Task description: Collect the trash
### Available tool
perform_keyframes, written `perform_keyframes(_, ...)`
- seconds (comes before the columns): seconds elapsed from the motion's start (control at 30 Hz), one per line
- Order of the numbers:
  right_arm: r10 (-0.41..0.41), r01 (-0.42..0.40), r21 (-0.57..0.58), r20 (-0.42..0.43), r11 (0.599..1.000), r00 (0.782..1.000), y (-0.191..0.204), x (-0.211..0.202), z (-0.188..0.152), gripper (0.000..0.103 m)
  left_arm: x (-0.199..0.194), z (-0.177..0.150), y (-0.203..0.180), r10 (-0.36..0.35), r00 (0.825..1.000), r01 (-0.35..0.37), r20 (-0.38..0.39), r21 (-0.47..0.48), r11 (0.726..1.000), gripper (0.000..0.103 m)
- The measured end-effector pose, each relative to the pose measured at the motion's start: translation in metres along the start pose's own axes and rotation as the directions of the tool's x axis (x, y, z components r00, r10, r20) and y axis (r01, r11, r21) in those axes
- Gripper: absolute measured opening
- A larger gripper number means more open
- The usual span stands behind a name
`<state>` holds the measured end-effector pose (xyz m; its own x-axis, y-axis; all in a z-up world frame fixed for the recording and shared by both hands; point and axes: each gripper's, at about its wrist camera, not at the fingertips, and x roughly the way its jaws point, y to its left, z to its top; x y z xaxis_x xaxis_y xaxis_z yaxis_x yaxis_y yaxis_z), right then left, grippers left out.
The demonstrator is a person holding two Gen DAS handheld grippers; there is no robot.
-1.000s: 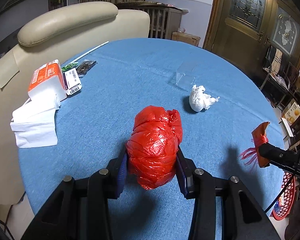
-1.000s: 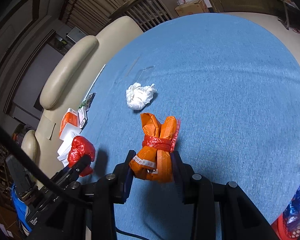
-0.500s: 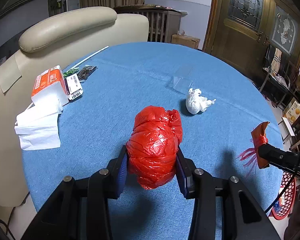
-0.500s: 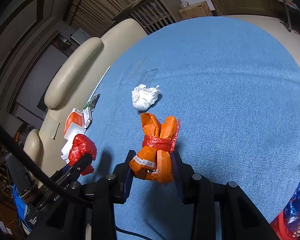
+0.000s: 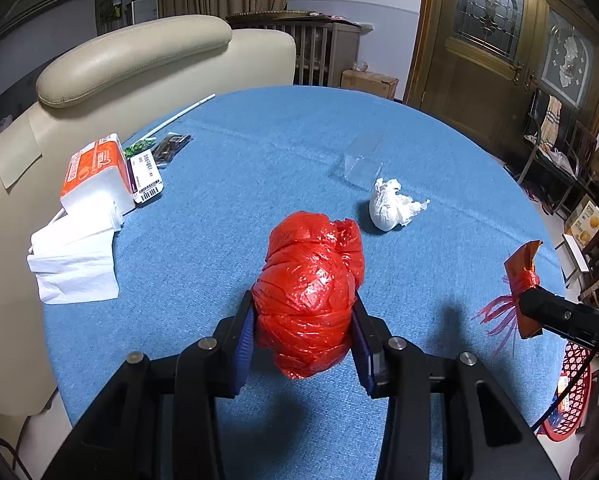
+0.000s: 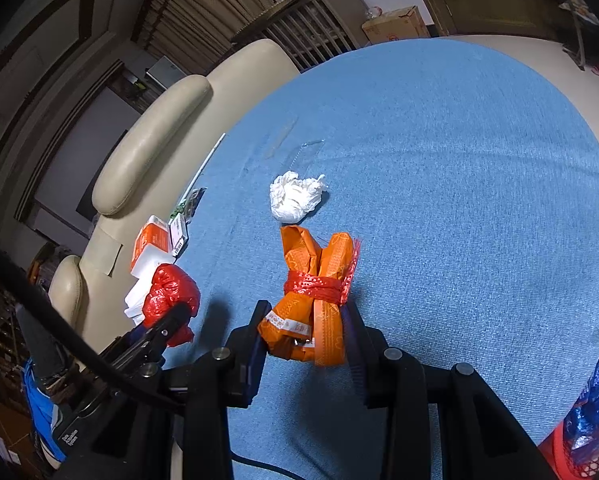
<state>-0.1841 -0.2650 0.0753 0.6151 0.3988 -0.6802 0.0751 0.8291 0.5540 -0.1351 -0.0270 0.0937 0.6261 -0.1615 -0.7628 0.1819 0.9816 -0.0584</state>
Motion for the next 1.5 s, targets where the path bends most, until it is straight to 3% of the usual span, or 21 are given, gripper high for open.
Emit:
perform_keyframes(0.6,-0.064,0.065,-0.013,0.019,0.998,0.998,0.008,-0.004,-0.007,0.038,0.006,-0.004,0.012,-0.024,1.0,0.023,-0.01,-0.046,0.999,0.044)
perform_keyframes(1.2,-0.068,0.061,0.1,0.073,0.993,0.995,-0.04,-0.032,-0.021,0.038,0.002,-0.004,-0.045,-0.05,0.999,0.051,-0.017,0.078,0.996,0.044)
perform_keyframes(1.5,-0.061,0.052,0.112,0.075,0.992,0.995,-0.045,-0.037,-0.025,0.038,0.002,-0.005,-0.05,-0.046,0.999,0.048,-0.022,0.086,0.995,0.044)
